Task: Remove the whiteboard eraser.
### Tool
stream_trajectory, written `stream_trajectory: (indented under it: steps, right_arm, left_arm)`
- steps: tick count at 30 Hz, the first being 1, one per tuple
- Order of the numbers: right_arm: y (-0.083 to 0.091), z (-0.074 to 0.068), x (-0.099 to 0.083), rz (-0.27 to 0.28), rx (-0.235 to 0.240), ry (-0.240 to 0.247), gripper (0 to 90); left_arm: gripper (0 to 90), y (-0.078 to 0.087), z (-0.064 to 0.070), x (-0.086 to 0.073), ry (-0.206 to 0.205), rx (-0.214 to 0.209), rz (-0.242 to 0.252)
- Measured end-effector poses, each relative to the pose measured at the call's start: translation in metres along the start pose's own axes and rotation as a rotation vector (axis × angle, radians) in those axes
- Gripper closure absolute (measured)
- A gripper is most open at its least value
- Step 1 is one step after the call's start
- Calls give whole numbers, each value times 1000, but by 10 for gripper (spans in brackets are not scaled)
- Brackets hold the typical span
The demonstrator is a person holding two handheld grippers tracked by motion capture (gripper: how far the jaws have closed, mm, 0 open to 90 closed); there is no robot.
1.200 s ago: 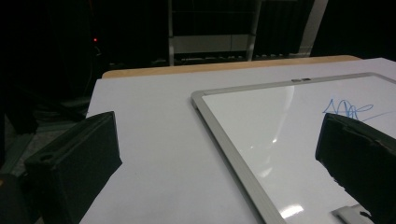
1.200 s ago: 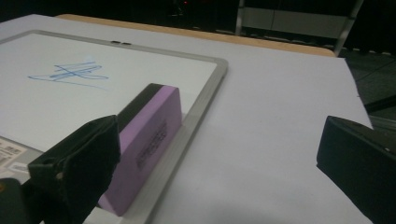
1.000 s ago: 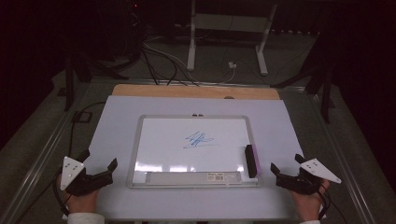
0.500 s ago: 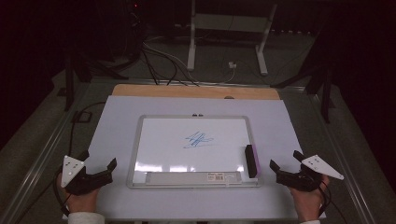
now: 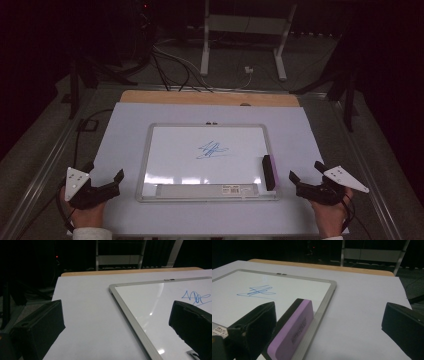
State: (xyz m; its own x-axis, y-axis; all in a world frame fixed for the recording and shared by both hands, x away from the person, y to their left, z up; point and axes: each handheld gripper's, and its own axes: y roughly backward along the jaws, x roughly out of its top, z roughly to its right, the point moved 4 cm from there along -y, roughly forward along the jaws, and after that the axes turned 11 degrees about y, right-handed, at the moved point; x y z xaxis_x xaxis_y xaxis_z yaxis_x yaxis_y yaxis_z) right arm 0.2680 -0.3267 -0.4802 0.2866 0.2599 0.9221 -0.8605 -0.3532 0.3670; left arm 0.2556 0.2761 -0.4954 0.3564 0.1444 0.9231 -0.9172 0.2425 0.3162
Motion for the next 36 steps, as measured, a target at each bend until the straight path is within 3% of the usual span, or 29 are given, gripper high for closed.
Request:
stream_trajectory:
  steps: [7,11,17,24,36]
  right_arm:
    - [-4,-3,9,-5,14,20,1]
    - [-9,-4,16,-15,29,-5,0]
    - [-23,-8,21,-49,58,6,1]
    - [-41,-9,14,-124,99,-42,34]
    - [-50,-14,6,-183,136,-47,114]
  left_arm:
    - [7,0,2,-2,1,6,-7]
    - [7,-2,3,-4,-5,7,-16]
    - [7,-4,3,-5,-8,12,-23]
    - [7,-4,2,-7,-6,16,-32]
    - [7,-6,3,-9,-7,18,-44]
